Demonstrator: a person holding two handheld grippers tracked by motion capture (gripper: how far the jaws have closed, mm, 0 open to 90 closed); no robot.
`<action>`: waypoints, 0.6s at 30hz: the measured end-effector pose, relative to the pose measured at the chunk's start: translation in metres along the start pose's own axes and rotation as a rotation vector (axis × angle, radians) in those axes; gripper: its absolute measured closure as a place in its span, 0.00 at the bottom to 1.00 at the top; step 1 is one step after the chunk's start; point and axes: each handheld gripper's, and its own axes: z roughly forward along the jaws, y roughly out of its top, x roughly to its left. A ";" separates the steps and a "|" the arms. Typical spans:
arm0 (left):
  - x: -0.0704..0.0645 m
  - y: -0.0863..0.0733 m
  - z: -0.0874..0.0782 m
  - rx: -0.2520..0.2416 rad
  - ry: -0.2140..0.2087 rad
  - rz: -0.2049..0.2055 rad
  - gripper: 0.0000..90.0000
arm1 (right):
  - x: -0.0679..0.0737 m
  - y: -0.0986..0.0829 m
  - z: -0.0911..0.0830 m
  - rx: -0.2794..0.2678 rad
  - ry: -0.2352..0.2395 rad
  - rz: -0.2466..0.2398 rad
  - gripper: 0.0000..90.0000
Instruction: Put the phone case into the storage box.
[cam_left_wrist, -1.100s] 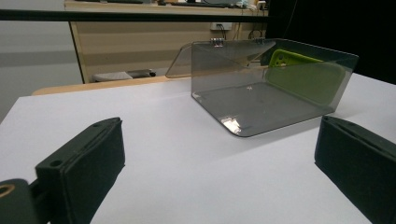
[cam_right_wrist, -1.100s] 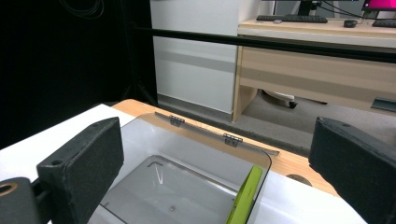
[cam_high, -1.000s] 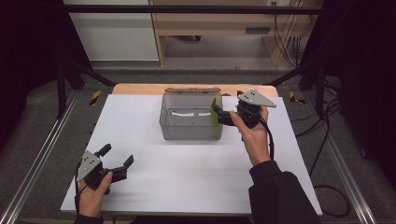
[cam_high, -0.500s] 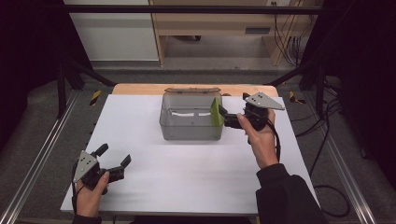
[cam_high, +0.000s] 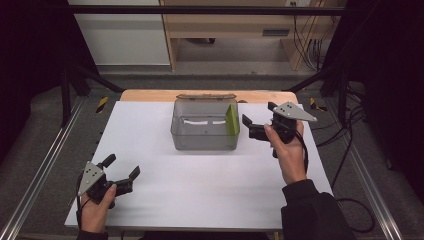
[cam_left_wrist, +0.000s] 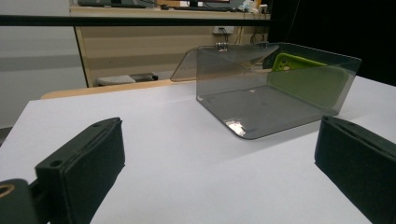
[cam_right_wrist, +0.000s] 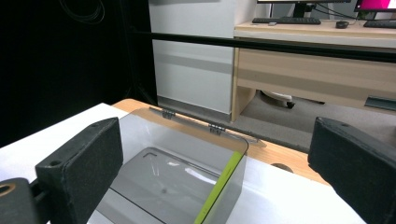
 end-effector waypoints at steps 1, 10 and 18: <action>0.000 0.000 -0.001 0.001 0.001 0.005 0.02 | -0.001 0.000 -0.002 0.000 0.000 0.000 0.04; 0.002 0.000 -0.013 -0.011 -0.003 0.011 0.02 | -0.010 -0.003 -0.015 0.002 -0.001 -0.006 0.04; 0.006 -0.001 -0.020 -0.019 -0.003 -0.011 0.02 | -0.018 -0.005 -0.028 -0.005 -0.011 -0.002 0.04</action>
